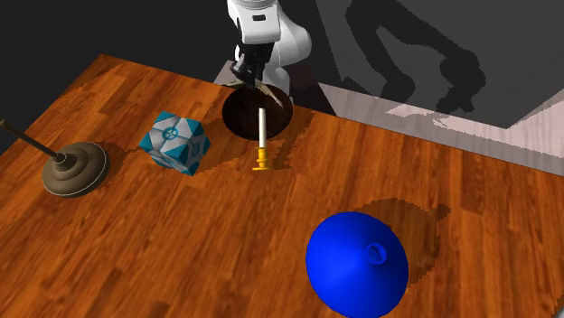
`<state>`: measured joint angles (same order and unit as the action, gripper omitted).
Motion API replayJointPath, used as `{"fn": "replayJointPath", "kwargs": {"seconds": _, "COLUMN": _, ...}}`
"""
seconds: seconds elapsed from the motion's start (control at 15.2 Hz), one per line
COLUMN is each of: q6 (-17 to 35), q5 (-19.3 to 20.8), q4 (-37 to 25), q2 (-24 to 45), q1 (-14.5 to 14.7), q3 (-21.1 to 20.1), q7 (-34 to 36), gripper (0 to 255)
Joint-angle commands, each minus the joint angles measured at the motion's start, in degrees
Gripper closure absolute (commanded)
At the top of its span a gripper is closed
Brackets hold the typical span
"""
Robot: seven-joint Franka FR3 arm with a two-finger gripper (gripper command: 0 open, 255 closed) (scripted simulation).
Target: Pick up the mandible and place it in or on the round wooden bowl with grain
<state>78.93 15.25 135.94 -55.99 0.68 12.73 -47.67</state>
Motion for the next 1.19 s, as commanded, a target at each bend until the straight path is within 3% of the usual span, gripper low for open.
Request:
{"fn": "replayJointPath", "kwargs": {"seconds": 0.0, "q6": 1.1, "q5": 0.2, "q4": 2.0, "q2": -0.9, "q1": -0.2, "q3": 0.2, "q7": 0.2, "gripper": 255}}
{"fn": "replayJointPath", "kwargs": {"seconds": 0.73, "q6": 7.9, "q5": 1.8, "q4": 12.1, "q2": -4.2, "q1": -0.9, "q3": 1.8, "q7": 1.1, "gripper": 255}}
{"fn": "replayJointPath", "kwargs": {"seconds": 1.12, "q6": 7.9, "q5": 1.8, "q4": 12.1, "q2": -4.2, "q1": -0.9, "q3": 1.8, "q7": 1.1, "gripper": 255}}
